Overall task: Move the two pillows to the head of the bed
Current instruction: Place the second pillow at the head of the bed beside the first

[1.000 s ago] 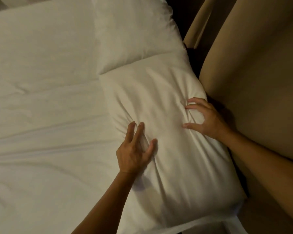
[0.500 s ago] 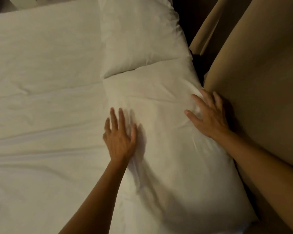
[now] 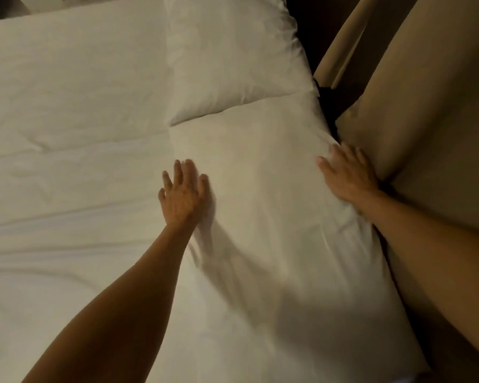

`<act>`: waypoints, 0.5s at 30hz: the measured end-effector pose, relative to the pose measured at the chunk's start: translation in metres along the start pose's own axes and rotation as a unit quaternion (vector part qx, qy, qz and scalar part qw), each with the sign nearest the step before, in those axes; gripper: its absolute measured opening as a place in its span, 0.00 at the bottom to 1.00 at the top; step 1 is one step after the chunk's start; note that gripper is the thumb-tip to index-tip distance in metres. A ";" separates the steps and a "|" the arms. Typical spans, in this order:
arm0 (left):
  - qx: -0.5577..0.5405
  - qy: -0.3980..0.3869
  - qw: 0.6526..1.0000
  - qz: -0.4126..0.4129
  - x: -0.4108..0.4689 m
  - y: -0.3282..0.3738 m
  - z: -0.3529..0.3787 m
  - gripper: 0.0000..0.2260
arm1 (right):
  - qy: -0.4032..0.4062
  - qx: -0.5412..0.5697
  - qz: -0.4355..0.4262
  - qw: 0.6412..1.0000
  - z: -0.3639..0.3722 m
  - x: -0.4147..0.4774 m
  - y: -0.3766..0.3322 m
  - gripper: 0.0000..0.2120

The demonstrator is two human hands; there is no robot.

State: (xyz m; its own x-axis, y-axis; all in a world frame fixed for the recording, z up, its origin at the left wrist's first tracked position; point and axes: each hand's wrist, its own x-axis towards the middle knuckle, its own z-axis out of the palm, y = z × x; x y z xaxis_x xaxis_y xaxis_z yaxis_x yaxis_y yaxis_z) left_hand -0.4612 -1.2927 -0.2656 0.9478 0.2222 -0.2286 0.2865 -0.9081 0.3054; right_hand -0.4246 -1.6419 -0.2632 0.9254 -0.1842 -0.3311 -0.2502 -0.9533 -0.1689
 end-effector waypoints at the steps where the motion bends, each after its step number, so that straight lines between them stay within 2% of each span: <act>1: -0.002 0.027 1.000 0.005 -0.009 0.001 -0.002 0.29 | 0.026 0.020 0.002 0.999 -0.003 -0.008 -0.005 0.38; 4: -0.008 0.081 0.988 0.128 -0.058 0.036 0.002 0.28 | 0.096 0.089 -0.119 0.984 -0.005 -0.064 -0.047 0.32; 6: -0.005 0.054 0.977 0.206 -0.096 0.057 0.019 0.27 | 0.101 0.066 -0.208 0.971 0.017 -0.100 -0.060 0.30; 7: 0.000 0.034 0.975 0.219 -0.110 0.059 0.028 0.26 | 0.083 0.033 -0.218 0.972 0.028 -0.110 -0.053 0.30; 9: 0.002 0.007 0.984 0.181 -0.122 0.039 0.040 0.27 | 0.064 0.000 -0.170 0.983 0.042 -0.114 -0.019 0.31; 11: 0.003 -0.001 0.997 0.073 -0.122 0.003 0.042 0.28 | 0.089 0.003 -0.056 0.994 0.044 -0.113 0.021 0.35; 13: -0.014 -0.015 1.000 -0.020 -0.122 -0.026 0.037 0.29 | 0.067 0.024 0.045 0.996 0.035 -0.114 0.042 0.39; 15: -0.017 0.002 1.000 -0.019 -0.133 -0.030 0.028 0.30 | 0.083 0.045 0.038 0.995 0.027 -0.126 0.034 0.39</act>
State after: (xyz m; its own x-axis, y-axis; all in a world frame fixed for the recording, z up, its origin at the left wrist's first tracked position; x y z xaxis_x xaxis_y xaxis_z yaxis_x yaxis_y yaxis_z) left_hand -0.6003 -1.3050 -0.2704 0.9367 0.2580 -0.2368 0.3269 -0.8867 0.3271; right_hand -0.5572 -1.6449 -0.2524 0.9354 -0.2981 -0.1902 -0.3381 -0.9115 -0.2342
